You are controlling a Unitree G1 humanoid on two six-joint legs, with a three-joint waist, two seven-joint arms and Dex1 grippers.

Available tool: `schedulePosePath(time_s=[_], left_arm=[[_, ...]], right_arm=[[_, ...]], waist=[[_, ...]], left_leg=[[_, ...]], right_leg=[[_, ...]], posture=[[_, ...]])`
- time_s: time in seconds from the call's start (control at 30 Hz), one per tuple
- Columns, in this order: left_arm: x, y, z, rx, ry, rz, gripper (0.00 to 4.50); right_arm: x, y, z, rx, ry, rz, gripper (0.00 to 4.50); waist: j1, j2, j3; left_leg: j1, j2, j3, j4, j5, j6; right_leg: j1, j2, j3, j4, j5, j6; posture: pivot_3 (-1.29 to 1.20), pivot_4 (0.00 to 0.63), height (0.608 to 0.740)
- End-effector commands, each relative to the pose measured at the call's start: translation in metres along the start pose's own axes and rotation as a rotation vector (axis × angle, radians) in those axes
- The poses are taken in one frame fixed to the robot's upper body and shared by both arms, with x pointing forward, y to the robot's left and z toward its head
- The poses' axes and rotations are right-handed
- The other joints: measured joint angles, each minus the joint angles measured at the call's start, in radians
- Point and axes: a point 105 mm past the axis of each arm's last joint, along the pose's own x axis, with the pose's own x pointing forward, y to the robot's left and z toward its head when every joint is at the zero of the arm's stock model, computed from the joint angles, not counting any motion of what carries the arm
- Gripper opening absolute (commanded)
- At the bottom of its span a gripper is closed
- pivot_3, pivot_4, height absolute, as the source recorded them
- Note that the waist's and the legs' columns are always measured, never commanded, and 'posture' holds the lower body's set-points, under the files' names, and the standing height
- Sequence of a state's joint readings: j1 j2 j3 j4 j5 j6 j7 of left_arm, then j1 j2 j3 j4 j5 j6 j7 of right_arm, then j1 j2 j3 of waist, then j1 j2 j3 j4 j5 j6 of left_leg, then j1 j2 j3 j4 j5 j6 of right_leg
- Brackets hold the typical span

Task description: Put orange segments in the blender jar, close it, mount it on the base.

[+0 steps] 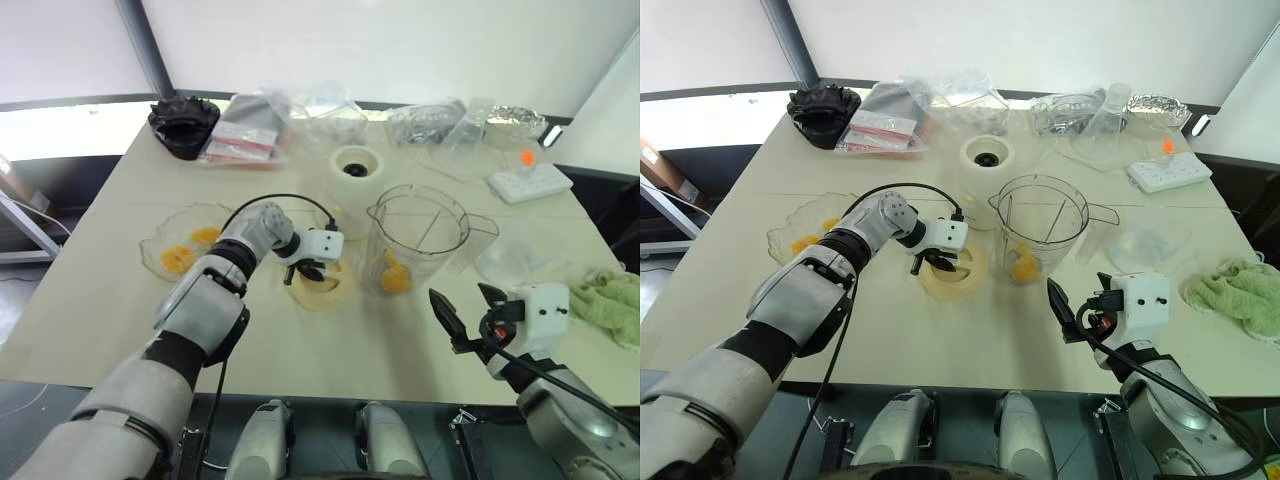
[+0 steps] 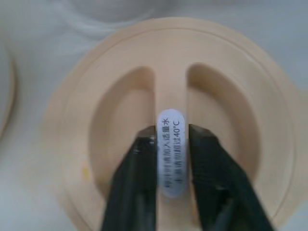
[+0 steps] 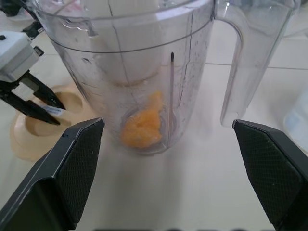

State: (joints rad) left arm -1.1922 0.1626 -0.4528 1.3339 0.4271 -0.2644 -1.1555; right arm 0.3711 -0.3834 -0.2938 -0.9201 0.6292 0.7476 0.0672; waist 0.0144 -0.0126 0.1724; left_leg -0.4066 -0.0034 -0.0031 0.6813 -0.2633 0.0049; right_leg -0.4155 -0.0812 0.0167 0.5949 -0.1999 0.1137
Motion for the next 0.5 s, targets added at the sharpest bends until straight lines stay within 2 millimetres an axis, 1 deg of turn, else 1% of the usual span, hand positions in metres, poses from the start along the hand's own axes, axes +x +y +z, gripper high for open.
schedulePosePath(time_s=[0.03, 0.17, 0.27, 0.4, 0.5], left_arm=[[0.005, -0.005, -0.014, -0.048, 0.034, 0.013, 0.26], [0.001, -0.002, -0.009, -0.059, -0.013, 0.023, 0.26], [-0.005, 0.002, -0.002, -0.068, -0.069, 0.031, 0.26], [-0.027, 0.017, 0.017, -0.086, -0.216, 0.08, 0.26], [-0.041, 0.023, 0.02, -0.104, -0.285, 0.101, 0.26]], right_arm=[[0.0, -0.002, 0.01, -0.023, -0.044, -0.008, 4.5], [0.002, -0.008, 0.008, -0.029, -0.041, -0.032, 4.5], [0.004, -0.016, 0.009, -0.039, -0.049, -0.072, 4.5], [0.012, -0.024, 0.009, -0.045, -0.057, -0.099, 4.5], [0.021, -0.031, 0.007, -0.063, -0.058, -0.121, 4.5]], waist=[[-0.002, 0.0, 0.0], [-0.002, 0.0, 0.0], [-0.001, 0.0, 0.0], [-0.001, -0.001, 0.001], [-0.002, -0.001, 0.001]], left_leg=[[0.0, 0.0, 0.0, 0.0, 0.0, 0.0], [0.0, 0.001, 0.0, 0.0, 0.0, 0.0], [-0.001, 0.001, 0.0, 0.0, 0.0, 0.0], [-0.007, 0.0, 0.001, 0.0, 0.0, 0.0], [-0.014, -0.001, 0.001, 0.0, 0.0, 0.001]], right_leg=[[0.0, 0.0, 0.0, -0.001, 0.0, 0.0], [0.0, -0.001, -0.001, -0.001, 0.0, 0.0], [-0.001, -0.001, -0.001, 0.0, 0.0, 0.0], [-0.009, -0.001, -0.001, 0.001, 0.002, -0.004], [-0.015, 0.0, -0.001, 0.003, 0.003, -0.003]], posture=[[0.0, 0.15, 0.74], [0.0, 0.15, 0.74], [0.0, 0.15, 0.74], [0.0, 0.15, 0.74], [0.0, 0.15, 0.74]])
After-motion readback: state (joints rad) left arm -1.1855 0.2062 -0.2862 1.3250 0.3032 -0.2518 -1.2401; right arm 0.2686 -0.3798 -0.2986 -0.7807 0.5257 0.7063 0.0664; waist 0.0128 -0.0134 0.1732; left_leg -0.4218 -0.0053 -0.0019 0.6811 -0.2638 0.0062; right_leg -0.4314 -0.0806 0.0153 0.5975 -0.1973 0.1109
